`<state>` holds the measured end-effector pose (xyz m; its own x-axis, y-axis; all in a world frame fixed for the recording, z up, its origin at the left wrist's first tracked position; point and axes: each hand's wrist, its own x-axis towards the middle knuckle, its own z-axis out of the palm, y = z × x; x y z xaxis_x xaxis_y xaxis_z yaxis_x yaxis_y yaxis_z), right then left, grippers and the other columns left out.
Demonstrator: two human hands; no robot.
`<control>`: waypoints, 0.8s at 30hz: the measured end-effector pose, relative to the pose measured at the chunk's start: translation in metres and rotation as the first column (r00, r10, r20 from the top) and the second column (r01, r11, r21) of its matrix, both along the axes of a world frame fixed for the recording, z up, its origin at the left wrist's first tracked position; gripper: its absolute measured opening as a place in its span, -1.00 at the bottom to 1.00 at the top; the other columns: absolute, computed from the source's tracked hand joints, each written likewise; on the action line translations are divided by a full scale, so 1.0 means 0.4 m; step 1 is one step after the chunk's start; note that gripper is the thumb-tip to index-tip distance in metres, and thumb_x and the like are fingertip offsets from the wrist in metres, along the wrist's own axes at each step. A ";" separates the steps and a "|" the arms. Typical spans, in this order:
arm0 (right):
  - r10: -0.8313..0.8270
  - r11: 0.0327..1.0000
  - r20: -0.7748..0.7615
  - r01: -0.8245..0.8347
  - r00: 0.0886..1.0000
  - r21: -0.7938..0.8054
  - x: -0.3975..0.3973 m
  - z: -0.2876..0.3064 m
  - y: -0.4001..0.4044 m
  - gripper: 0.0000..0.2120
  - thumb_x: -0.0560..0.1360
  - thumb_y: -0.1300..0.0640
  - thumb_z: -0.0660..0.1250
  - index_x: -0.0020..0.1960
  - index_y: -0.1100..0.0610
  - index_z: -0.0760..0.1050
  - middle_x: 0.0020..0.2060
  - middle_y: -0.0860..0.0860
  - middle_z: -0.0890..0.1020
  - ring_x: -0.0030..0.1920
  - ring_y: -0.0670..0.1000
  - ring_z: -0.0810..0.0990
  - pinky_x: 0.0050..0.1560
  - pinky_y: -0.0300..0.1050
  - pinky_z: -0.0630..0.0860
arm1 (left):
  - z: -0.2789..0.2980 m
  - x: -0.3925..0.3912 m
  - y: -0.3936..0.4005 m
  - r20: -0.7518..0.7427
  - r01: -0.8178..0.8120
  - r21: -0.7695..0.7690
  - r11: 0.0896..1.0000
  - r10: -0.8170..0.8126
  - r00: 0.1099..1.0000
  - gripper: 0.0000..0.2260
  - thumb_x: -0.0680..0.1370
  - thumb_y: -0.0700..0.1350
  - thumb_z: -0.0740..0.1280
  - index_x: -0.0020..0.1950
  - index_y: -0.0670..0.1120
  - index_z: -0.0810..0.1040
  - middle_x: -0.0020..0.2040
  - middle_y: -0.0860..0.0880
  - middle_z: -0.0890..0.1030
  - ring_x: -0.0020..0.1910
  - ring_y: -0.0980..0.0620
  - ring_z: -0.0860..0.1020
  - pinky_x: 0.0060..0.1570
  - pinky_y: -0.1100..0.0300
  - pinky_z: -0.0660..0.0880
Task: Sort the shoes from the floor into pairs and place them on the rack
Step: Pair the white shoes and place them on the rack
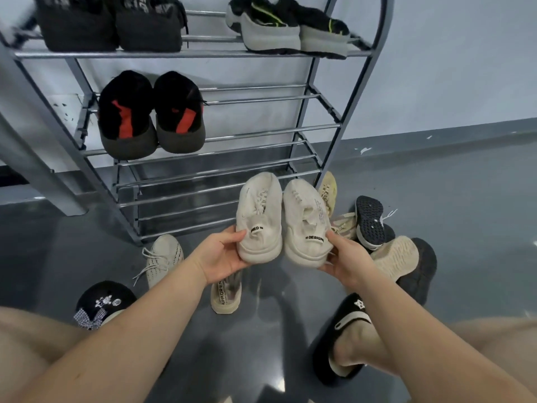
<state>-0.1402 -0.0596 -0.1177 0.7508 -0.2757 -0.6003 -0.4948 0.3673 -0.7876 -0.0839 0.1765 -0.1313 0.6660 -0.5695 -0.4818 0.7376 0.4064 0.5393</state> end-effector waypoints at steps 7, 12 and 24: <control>-0.035 0.998 0.076 0.039 0.996 -0.046 -0.023 0.069 -0.069 -0.84 0.60 0.10 0.21 0.04 0.12 0.53 -0.19 0.03 0.63 -0.22 0.00 0.58 -0.20 -0.04 0.57 | 0.061 -0.012 -0.065 0.094 0.054 -0.091 0.994 -0.045 0.995 -0.56 0.41 -0.28 0.23 0.29 -0.13 0.46 0.16 -0.18 0.59 0.02 -0.13 0.63 -0.07 -0.03 0.62; -0.021 0.998 0.125 0.028 0.992 -0.056 -0.017 0.126 -0.087 -0.83 0.60 0.08 0.21 0.00 0.13 0.54 -0.17 0.05 0.62 -0.19 0.01 0.57 -0.18 -0.05 0.53 | 0.099 -0.010 -0.076 0.172 0.067 -0.091 0.994 -0.050 0.984 -0.52 0.40 -0.28 0.24 0.33 -0.11 0.43 0.15 -0.16 0.60 -0.02 -0.10 0.66 -0.13 -0.01 0.62; 0.030 0.996 0.204 -0.012 0.978 -0.090 0.020 0.251 -0.107 -0.80 0.61 0.10 0.19 -0.09 0.16 0.52 -0.43 -0.02 0.52 -0.43 -0.10 0.47 -0.44 -0.19 0.53 | 0.194 0.018 -0.079 0.270 0.056 -0.155 0.986 -0.013 0.963 -0.23 0.09 -0.18 0.63 0.28 -0.13 0.48 0.08 -0.15 0.66 -0.03 -0.09 0.67 -0.16 0.02 0.62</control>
